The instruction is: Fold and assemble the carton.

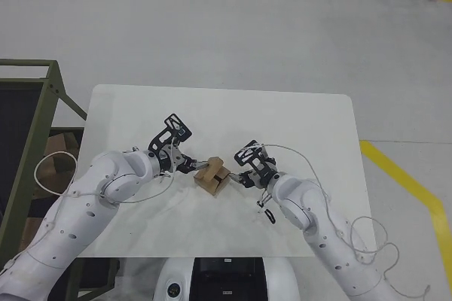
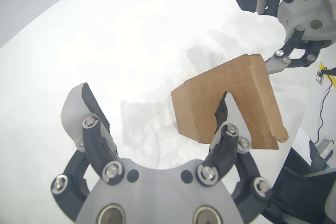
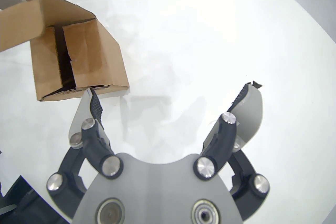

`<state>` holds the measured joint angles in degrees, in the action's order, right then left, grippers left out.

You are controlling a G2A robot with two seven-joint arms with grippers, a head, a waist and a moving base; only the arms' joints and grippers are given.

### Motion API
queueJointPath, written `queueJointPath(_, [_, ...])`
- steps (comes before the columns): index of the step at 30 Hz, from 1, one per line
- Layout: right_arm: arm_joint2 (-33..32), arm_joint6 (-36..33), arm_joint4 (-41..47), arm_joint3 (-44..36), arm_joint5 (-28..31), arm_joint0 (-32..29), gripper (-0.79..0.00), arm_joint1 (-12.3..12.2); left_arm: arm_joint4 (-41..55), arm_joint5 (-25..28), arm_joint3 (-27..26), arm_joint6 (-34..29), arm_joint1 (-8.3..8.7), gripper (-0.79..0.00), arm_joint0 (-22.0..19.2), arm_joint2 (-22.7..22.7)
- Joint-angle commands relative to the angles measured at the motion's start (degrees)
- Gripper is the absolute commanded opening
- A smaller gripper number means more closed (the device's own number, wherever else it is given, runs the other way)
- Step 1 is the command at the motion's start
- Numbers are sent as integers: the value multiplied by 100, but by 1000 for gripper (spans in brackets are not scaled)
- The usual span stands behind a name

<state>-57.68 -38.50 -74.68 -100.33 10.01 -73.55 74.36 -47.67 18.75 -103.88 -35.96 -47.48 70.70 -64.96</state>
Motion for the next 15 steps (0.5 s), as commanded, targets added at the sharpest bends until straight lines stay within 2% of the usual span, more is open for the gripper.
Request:
queueJointPath(1, [-114,97,38,-151,111,-143,0,-32,-27,0,-22,4,-7,0,11,1])
queueJointPath(7, [-308,-26,9,-388,454,-441,0,-115,-107,20,-19,11,-45,0,1,49])
queueJointPath(15, [-24,-247,175,164,510,-51,0,-48,-47,256,16,123,-61,0,33,-62])
